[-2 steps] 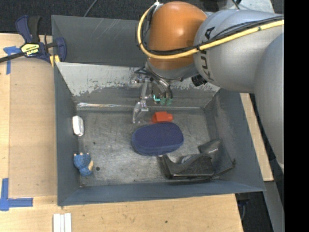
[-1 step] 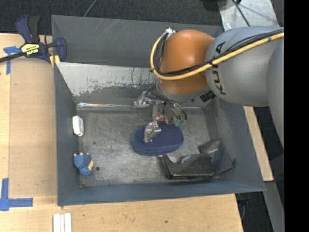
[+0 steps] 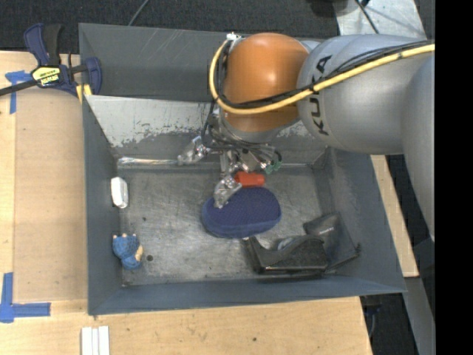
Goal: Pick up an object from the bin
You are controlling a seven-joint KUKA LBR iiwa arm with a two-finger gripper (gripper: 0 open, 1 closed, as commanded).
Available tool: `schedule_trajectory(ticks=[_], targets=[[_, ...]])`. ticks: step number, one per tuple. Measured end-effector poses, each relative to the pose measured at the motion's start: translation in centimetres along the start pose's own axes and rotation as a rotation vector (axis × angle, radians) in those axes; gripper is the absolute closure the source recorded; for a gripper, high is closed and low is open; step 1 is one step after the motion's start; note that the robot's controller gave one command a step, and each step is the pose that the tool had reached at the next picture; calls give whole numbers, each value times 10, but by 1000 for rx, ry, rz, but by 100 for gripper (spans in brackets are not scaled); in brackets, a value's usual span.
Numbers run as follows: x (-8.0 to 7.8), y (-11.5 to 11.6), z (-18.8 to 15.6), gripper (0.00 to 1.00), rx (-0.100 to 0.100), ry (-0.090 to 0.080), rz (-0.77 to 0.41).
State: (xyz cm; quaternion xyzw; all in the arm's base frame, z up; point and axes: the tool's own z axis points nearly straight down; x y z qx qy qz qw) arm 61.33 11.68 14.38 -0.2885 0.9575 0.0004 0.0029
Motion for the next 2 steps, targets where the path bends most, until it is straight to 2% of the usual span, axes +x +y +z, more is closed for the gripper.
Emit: schedule_trajectory(ticks=[1, 2], targets=[[43, -10, 57, 0, 1, -11, 75], [46, -10, 56, 100, 0, 7, 74]])
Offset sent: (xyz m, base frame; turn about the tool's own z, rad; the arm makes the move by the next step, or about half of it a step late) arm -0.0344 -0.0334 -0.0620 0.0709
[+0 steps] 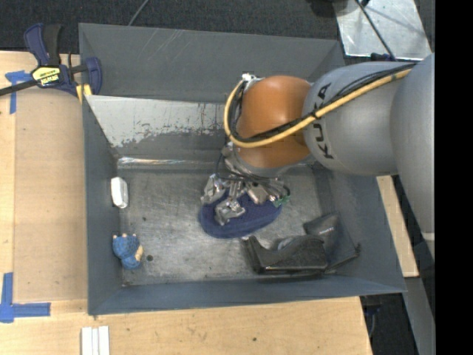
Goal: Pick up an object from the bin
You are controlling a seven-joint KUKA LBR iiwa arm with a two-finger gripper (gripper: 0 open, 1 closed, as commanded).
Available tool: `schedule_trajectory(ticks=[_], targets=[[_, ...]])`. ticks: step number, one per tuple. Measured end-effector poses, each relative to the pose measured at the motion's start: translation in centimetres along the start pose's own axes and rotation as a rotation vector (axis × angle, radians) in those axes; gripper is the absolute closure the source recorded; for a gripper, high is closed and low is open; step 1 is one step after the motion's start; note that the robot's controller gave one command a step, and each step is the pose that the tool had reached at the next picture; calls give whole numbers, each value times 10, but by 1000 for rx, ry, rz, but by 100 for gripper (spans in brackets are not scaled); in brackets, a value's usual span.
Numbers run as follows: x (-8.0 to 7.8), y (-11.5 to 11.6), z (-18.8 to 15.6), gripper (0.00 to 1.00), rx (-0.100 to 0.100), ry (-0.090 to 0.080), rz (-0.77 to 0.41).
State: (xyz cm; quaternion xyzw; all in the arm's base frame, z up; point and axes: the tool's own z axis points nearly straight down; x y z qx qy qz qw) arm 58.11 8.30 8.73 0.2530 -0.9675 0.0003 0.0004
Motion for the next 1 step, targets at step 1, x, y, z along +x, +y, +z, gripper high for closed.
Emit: schedule_trajectory(ticks=[1], targets=[[9, 19, -132, 100, 3, -12, 26]])
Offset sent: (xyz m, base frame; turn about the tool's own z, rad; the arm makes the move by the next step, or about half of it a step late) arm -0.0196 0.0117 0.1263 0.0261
